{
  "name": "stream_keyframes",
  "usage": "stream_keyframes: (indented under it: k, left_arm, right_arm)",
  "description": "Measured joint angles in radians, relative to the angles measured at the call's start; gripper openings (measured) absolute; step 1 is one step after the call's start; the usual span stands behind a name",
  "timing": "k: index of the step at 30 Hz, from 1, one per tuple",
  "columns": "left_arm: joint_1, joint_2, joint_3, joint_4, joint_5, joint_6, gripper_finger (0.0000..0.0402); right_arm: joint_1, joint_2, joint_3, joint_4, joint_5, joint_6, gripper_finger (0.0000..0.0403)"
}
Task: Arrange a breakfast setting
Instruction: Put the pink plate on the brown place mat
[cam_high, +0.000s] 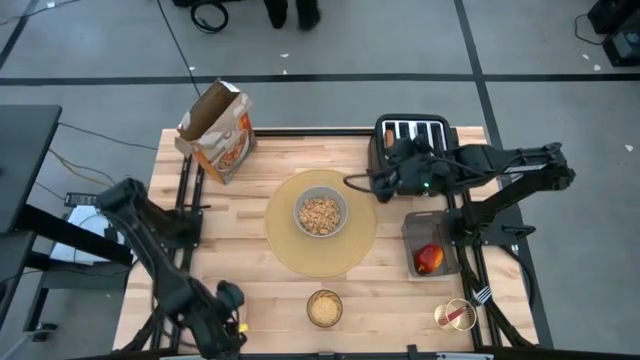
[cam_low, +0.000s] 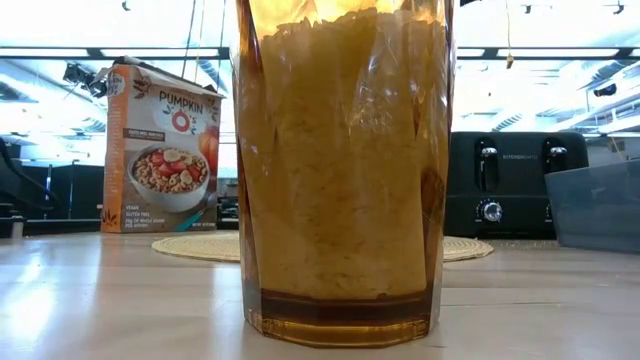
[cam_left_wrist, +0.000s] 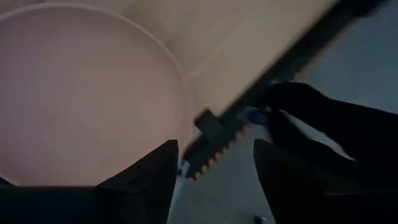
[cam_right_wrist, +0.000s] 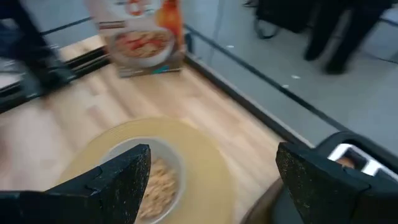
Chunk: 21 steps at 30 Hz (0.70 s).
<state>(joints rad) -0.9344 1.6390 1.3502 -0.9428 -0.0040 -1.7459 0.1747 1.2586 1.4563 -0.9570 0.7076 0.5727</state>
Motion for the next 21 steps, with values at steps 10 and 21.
stream_keyframes:
  k: [10, 21]
  left_arm:
    - [-0.001, 0.205, 0.001, 0.051, -0.004, 0.006, 0.0192]
    - [-0.007, 0.332, 0.002, 0.108, -0.002, -0.082, 0.0192]
  right_arm:
    - [0.208, -0.057, 0.000, 0.032, -0.025, 0.177, 0.0348]
    - [0.343, -0.053, 0.000, 0.167, 0.047, 0.260, 0.0348]
